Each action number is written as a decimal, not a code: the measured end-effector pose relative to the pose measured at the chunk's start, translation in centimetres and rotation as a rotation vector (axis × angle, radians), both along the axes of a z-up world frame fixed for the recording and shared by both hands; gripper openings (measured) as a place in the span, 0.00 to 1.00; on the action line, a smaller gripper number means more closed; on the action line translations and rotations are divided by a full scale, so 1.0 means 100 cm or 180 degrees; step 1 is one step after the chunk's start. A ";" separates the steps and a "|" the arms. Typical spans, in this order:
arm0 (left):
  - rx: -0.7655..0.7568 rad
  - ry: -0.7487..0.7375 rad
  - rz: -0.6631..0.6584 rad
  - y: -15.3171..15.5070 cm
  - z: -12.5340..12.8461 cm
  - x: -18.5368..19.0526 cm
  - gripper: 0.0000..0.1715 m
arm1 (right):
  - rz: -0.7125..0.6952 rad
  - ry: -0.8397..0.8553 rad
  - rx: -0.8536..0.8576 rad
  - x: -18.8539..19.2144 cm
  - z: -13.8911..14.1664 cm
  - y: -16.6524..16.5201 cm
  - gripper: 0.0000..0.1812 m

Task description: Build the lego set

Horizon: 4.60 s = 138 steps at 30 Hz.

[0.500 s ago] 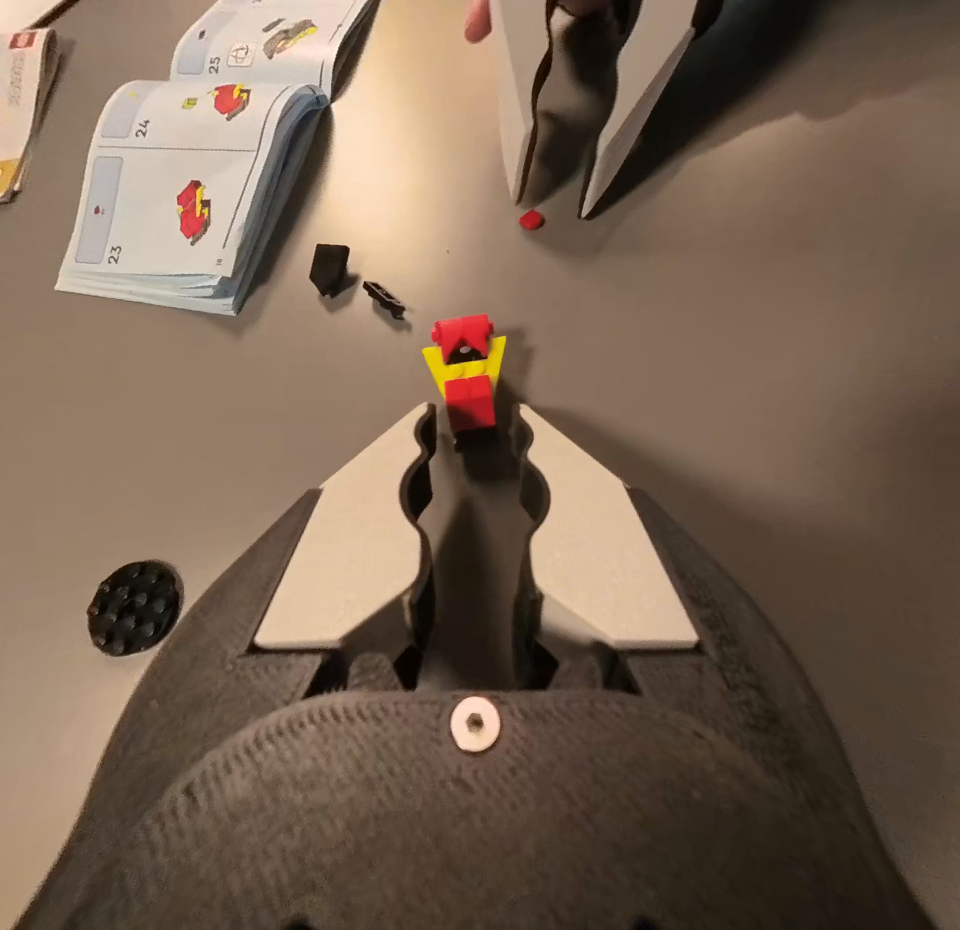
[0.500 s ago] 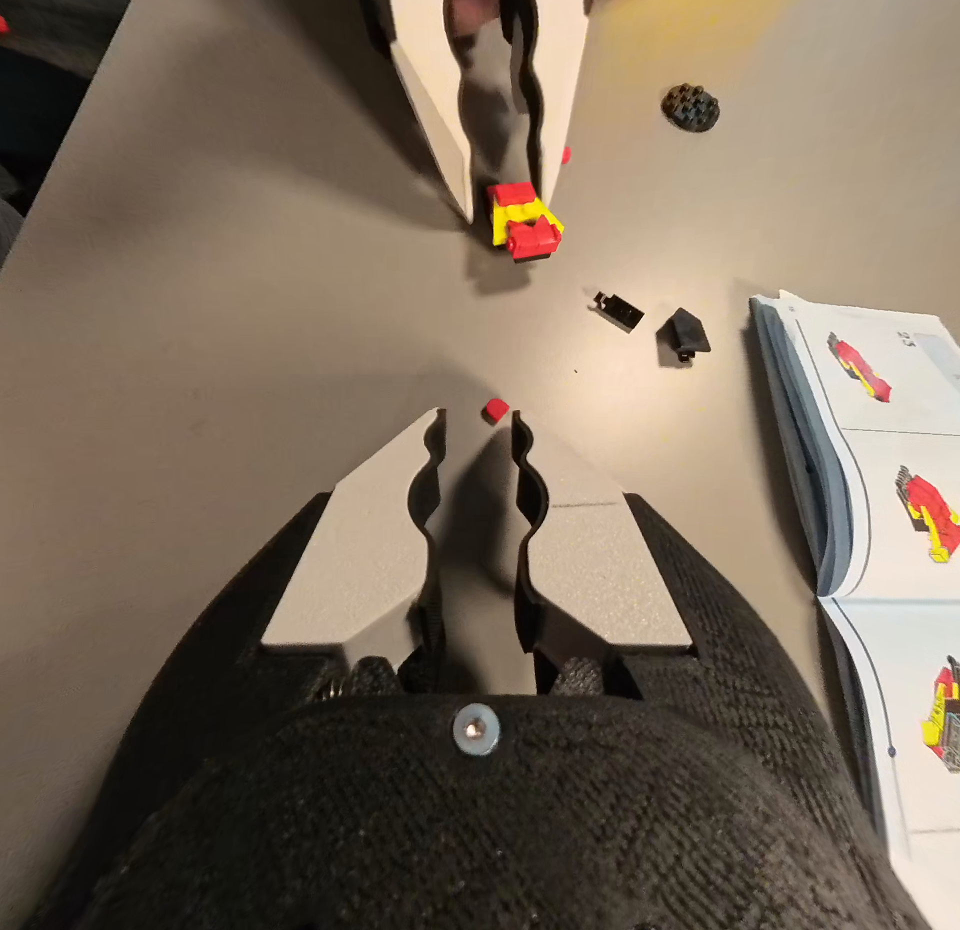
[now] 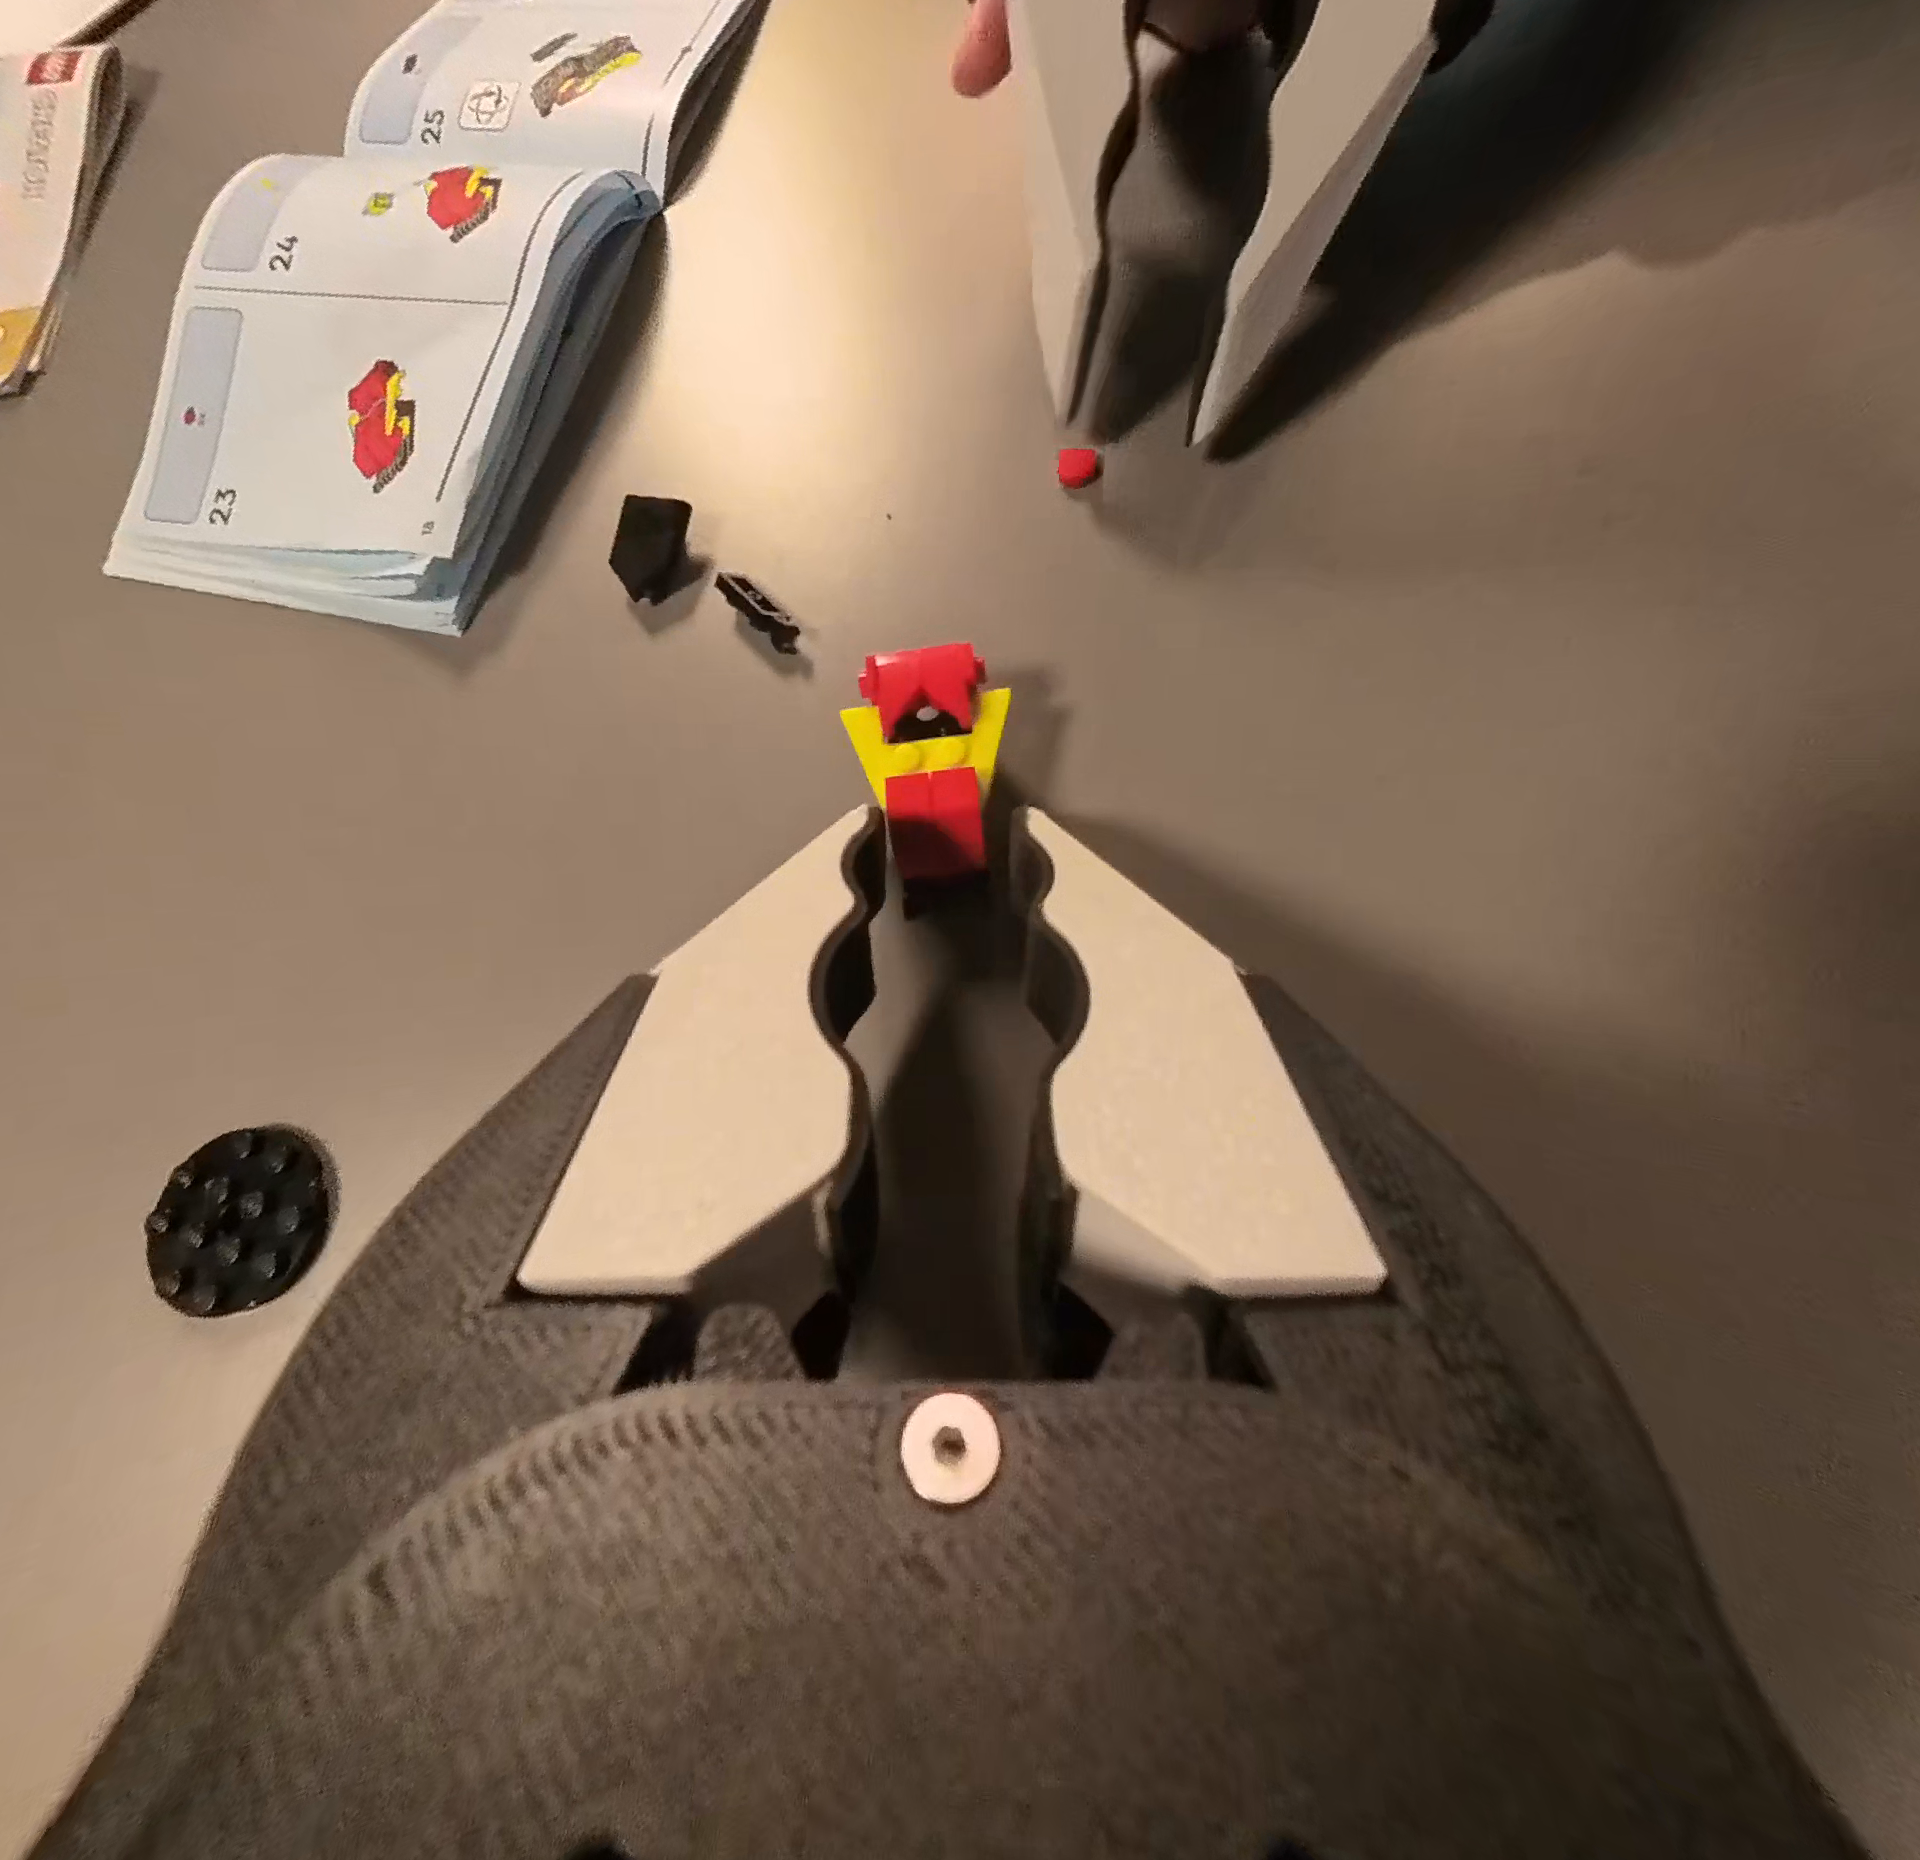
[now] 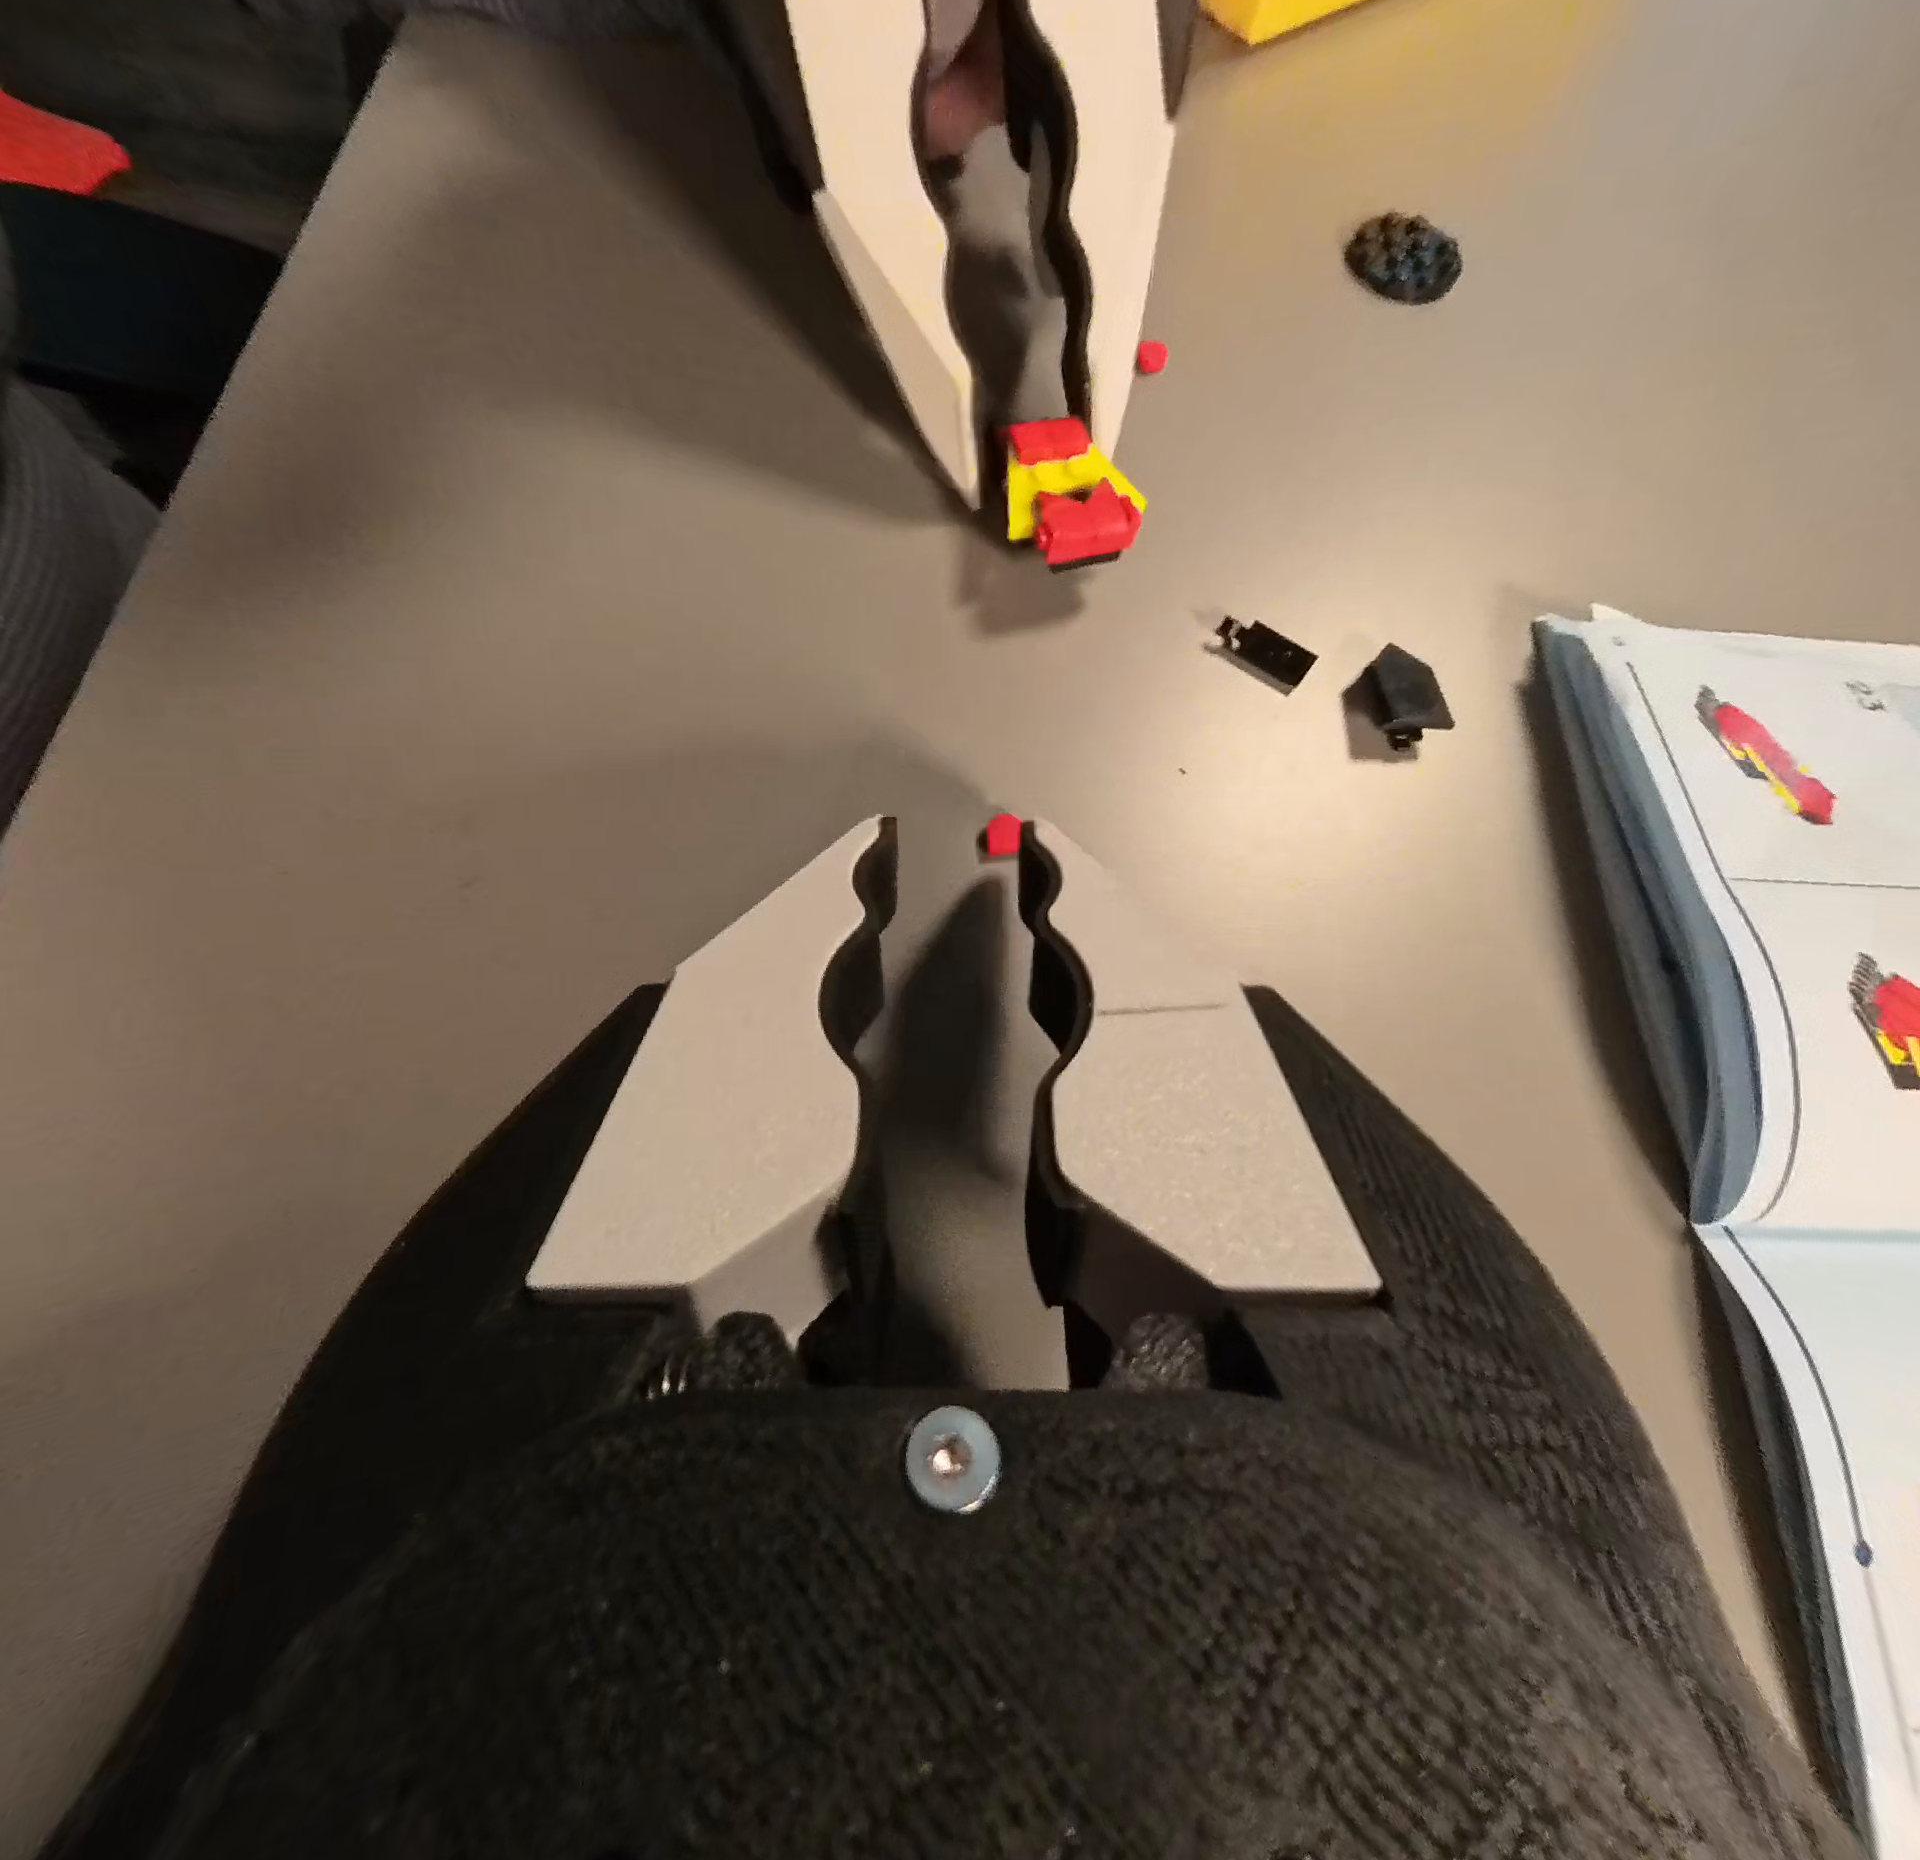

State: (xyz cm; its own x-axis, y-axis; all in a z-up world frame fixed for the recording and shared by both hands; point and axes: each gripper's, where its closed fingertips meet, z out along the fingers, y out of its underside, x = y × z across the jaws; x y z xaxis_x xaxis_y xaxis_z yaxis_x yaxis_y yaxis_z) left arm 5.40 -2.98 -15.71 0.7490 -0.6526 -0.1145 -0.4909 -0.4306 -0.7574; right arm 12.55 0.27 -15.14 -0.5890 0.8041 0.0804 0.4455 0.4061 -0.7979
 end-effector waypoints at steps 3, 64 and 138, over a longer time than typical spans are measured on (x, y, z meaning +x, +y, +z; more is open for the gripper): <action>-0.0070 -0.0051 -0.0003 -0.004 0.000 0.004 0.16 | -0.0040 -0.0075 0.0015 -0.002 -0.003 0.002 0.13; 0.2632 0.1934 -0.0852 0.003 0.039 0.002 0.31 | -0.1234 0.0065 -0.2283 -0.063 0.044 -0.023 0.07; 0.2683 0.2638 -0.0639 0.017 0.037 -0.005 0.11 | -0.0423 0.1819 0.2772 -0.068 0.035 -0.045 0.05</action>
State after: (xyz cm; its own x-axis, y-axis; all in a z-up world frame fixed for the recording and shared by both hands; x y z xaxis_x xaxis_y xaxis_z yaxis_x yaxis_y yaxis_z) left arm 4.86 -1.31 -12.01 0.1390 -0.2372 -0.9615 -0.9642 0.1891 -0.1860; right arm 5.73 -4.18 -11.61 -0.1923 0.3901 0.9005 0.1778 0.9163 -0.3589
